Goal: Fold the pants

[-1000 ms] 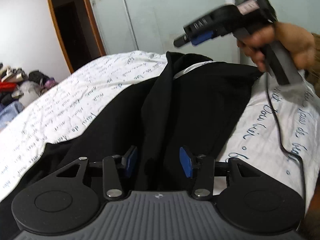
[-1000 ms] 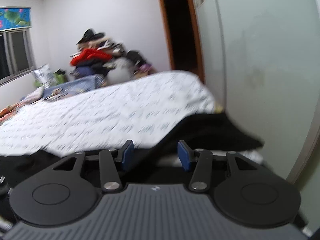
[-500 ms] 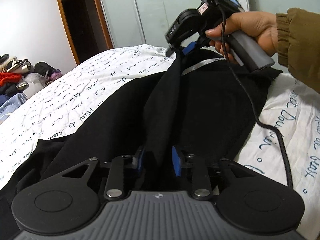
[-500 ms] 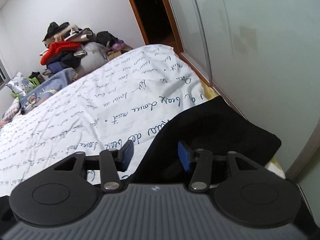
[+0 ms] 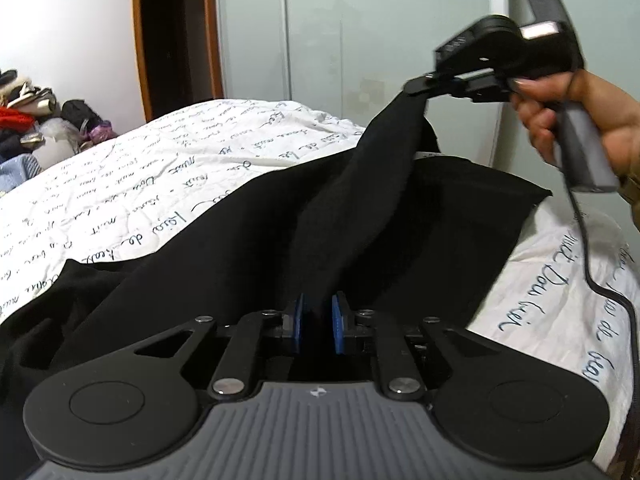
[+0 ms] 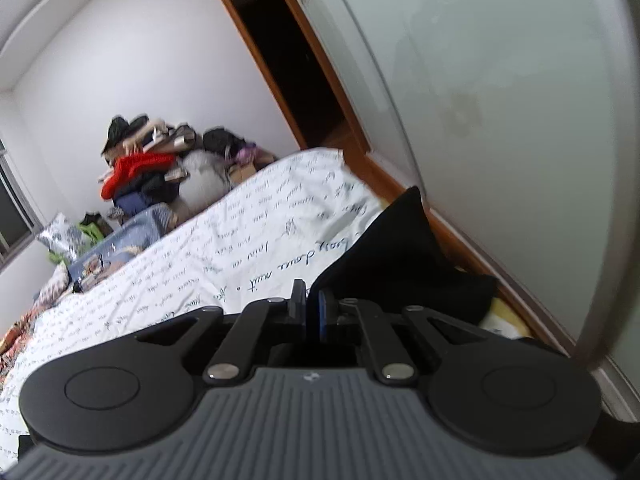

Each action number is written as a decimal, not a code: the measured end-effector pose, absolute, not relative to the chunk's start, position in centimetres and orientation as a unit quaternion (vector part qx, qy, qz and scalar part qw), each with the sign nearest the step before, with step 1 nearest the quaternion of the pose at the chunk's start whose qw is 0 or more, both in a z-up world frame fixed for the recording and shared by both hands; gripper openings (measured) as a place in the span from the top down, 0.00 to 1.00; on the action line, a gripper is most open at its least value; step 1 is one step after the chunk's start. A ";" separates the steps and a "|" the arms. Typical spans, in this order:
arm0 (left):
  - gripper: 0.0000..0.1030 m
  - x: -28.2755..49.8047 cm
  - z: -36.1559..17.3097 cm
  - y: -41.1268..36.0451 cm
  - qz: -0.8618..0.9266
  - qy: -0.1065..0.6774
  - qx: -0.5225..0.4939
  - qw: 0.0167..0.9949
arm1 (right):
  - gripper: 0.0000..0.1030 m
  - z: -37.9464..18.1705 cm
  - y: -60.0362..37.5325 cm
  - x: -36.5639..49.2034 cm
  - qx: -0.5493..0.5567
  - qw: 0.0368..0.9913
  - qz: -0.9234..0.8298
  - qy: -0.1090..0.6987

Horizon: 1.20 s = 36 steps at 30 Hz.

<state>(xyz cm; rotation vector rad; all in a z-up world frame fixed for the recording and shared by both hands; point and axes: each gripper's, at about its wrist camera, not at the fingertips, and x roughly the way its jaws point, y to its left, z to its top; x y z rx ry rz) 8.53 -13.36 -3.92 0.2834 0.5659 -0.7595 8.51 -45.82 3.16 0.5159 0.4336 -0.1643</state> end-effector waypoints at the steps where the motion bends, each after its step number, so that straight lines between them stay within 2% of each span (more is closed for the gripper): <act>1: 0.88 8.3 -3.8 -13.3 -0.368 0.272 0.136 0.878 | 0.93 3.2 -45.9 7.6 0.254 0.941 -0.083 0.208; 5: 0.88 7.6 -3.5 -12.7 -0.398 0.282 0.128 0.863 | 0.93 2.4 -46.1 3.9 0.259 0.939 -0.094 0.207; 10: 0.88 7.4 -3.7 -12.8 -0.406 0.285 0.135 0.857 | 0.92 -0.5 -46.7 1.2 0.275 0.923 -0.107 0.248; 14: 0.88 7.2 -4.0 -13.2 -0.395 0.286 0.144 0.861 | 0.81 -1.9 -48.1 1.2 0.302 0.910 -0.115 0.259; 15: 0.88 7.2 -3.9 -13.2 -0.393 0.284 0.146 0.862 | 0.72 -2.1 -48.4 1.4 0.302 0.910 -0.119 0.256; 16: 0.88 7.2 -4.0 -13.2 -0.392 0.283 0.150 0.863 | 0.69 -2.2 -48.8 1.6 0.302 0.910 -0.127 0.253; 19: 0.88 7.3 -4.3 -13.8 -0.385 0.271 0.171 0.866 | 0.68 -3.1 -50.8 2.3 0.331 0.899 -0.147 0.246; 26: 0.88 6.6 -5.0 -15.5 -0.386 0.242 0.233 0.859 | 0.68 -6.6 -55.3 2.3 0.483 0.836 -0.169 0.196; 32: 0.85 5.7 -5.1 -16.5 -0.386 0.216 0.284 0.851 | 0.67 -7.1 -56.8 3.6 0.495 0.829 -0.181 0.187; 33: 0.84 5.6 -5.1 -16.5 -0.388 0.216 0.286 0.849 | 0.74 -7.1 -56.9 3.7 0.495 0.829 -0.182 0.186; 34: 0.82 5.5 -5.0 -16.5 -0.389 0.215 0.287 0.848 | 0.90 -7.1 -57.0 3.9 0.492 0.832 -0.180 0.184; 35: 0.71 5.5 -4.9 -16.5 -0.393 0.213 0.286 0.848 | 0.95 -6.9 -57.0 4.1 0.487 0.835 -0.178 0.184; 36: 0.55 5.3 -4.8 -16.5 -0.397 0.209 0.285 0.847 | 0.96 -6.6 -56.9 4.2 0.481 0.839 -0.179 0.182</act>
